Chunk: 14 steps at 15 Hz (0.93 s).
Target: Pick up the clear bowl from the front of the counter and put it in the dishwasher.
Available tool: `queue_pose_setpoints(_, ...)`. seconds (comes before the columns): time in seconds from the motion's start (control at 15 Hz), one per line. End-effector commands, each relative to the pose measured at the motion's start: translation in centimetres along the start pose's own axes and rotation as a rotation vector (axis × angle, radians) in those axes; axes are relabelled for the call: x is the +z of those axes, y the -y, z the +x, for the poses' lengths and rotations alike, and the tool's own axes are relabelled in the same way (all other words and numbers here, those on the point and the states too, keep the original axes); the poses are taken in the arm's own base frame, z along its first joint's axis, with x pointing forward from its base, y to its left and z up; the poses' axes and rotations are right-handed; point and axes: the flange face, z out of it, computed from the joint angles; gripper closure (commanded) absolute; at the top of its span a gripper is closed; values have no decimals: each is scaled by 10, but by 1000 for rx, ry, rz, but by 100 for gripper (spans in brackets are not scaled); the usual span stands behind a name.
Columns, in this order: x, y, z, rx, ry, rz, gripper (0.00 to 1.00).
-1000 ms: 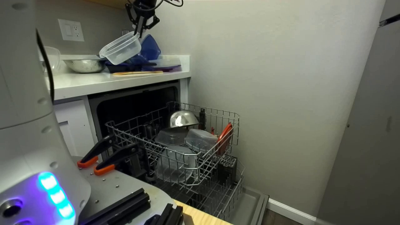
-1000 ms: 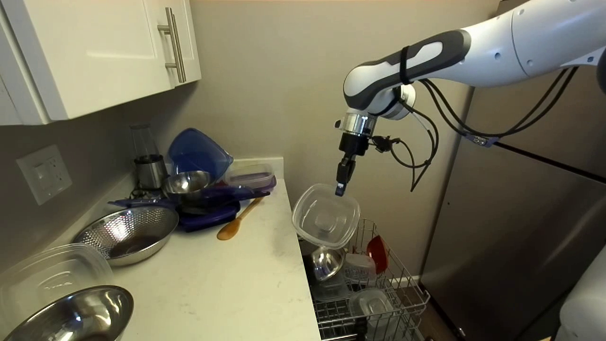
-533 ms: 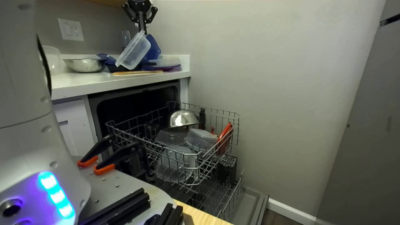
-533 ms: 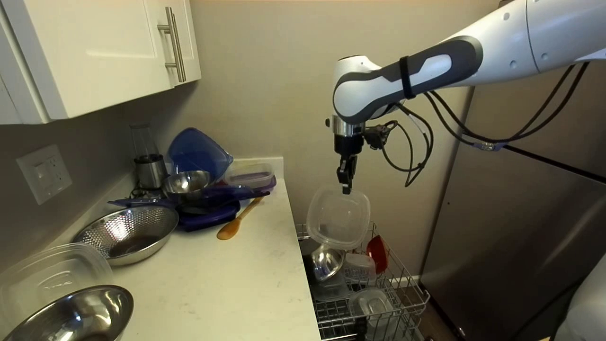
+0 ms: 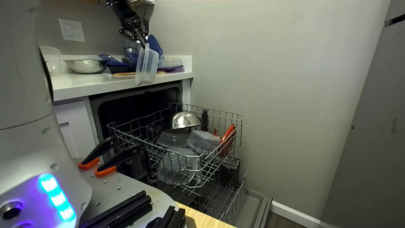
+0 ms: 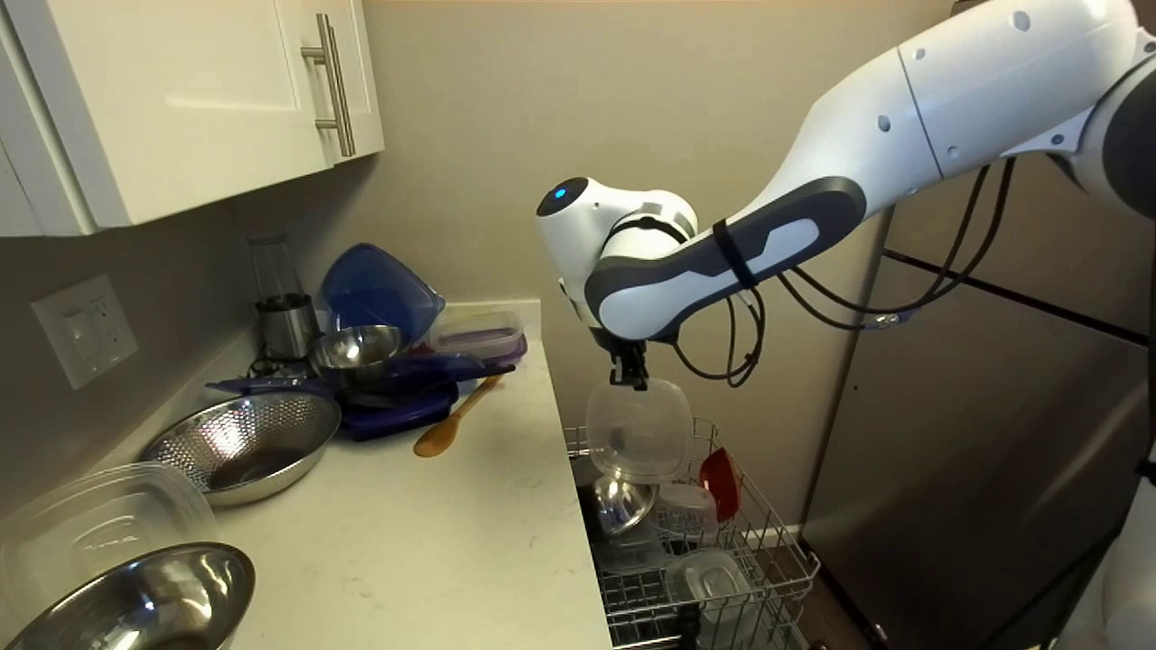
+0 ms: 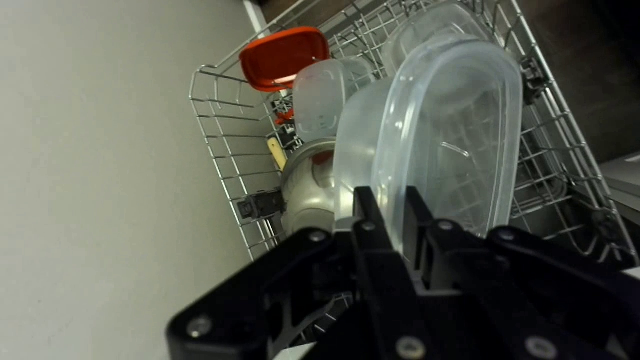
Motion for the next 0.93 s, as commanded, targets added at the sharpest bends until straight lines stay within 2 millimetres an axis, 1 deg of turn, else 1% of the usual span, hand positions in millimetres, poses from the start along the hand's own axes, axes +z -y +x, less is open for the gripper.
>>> queue_pose_setpoints(0.0, 17, 12, 19, -20, 68, -108, 96)
queue_pose_setpoints(0.2, 35, 19, 28, -36, 90, -140, 96)
queue_pose_setpoints(0.6, 75, 33, 33, 30, 71, -189, 96)
queue_pose_setpoints(0.87, 102, 54, 44, 54, 62, -197, 96)
